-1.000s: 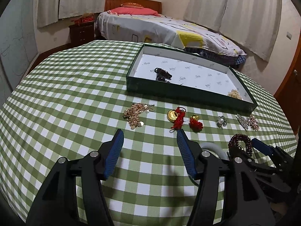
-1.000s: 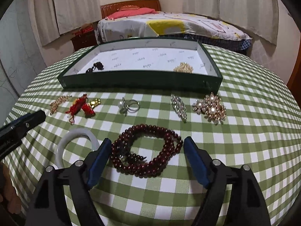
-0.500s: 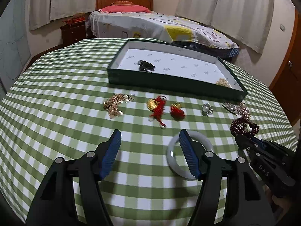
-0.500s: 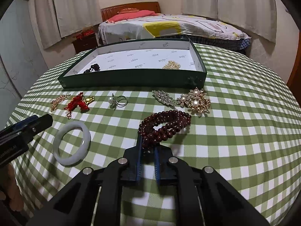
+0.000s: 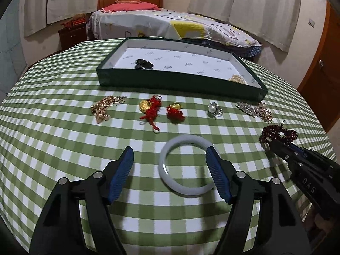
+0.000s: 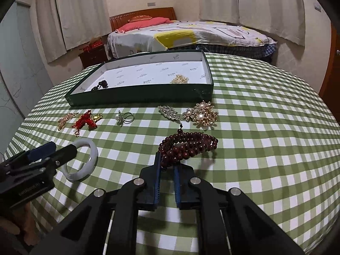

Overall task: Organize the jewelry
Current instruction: 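Grasp the white jade bangle with the left gripper while the right grasps the red bead bracelet, then lower the bangle and bead bracelet into the box and open both grippers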

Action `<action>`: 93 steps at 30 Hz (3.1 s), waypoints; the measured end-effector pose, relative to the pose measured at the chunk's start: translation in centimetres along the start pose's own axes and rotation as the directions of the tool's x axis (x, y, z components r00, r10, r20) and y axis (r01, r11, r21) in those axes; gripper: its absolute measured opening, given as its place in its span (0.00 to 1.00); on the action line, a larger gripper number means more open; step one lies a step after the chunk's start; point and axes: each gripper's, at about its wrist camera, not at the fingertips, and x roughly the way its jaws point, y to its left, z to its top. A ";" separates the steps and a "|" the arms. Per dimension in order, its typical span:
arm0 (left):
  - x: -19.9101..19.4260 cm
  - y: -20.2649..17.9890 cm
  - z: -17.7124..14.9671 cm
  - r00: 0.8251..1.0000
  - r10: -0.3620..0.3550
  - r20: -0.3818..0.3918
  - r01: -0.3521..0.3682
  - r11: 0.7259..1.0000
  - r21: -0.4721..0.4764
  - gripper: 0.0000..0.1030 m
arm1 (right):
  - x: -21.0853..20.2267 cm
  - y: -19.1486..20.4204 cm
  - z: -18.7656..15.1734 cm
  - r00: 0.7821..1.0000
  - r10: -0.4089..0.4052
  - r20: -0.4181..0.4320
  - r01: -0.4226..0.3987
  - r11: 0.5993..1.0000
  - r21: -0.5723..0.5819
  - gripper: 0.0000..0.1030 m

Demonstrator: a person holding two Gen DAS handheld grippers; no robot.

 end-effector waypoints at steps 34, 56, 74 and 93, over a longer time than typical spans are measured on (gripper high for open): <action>0.9 -2.2 -0.7 1.000 0.000 0.026 -0.002 0.997 0.081 0.67 | -0.1 0.1 -0.2 1.000 0.020 0.009 -0.020 1.000 0.004 0.11; -0.6 -1.9 9.8 0.974 -0.046 0.222 0.028 0.996 0.084 0.67 | -0.3 2.2 9.4 0.981 0.082 0.175 -0.070 0.995 -0.072 0.11; 11.6 0.0 13.8 0.999 -0.030 0.013 0.029 0.998 0.060 0.67 | 11.1 2.3 12.7 0.992 0.125 -0.028 -0.127 0.988 -0.087 0.11; 12.5 0.4 13.8 0.996 -0.085 -0.020 0.086 0.994 0.063 0.69 | 12.0 0.5 12.6 0.986 0.159 -0.053 -0.160 0.987 -0.014 0.30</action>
